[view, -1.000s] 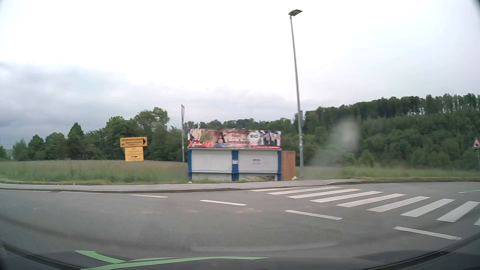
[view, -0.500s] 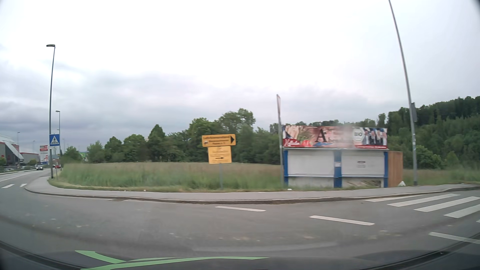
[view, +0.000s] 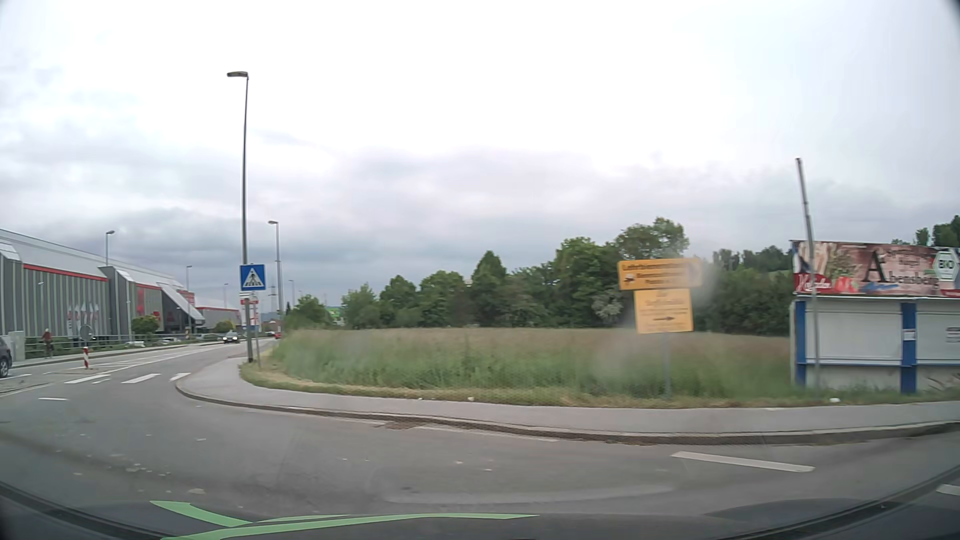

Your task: Follow the waypoints while adhering to traffic rules and regulations

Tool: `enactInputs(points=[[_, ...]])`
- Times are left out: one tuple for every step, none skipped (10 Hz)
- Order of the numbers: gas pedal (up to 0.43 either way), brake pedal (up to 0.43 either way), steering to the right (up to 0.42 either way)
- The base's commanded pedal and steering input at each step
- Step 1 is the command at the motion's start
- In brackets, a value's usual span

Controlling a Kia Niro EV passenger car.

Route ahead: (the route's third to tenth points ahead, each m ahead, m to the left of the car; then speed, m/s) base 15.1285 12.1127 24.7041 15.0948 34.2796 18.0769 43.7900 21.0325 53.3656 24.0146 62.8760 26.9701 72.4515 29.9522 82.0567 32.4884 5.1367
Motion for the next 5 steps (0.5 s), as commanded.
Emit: enactInputs(points=[[0.047, 0.000, -0.498], [0.067, 0.000, -0.498], [0.079, 0.000, -0.495], [0.079, 0.000, -0.487], [0.079, 0.000, -0.471]])
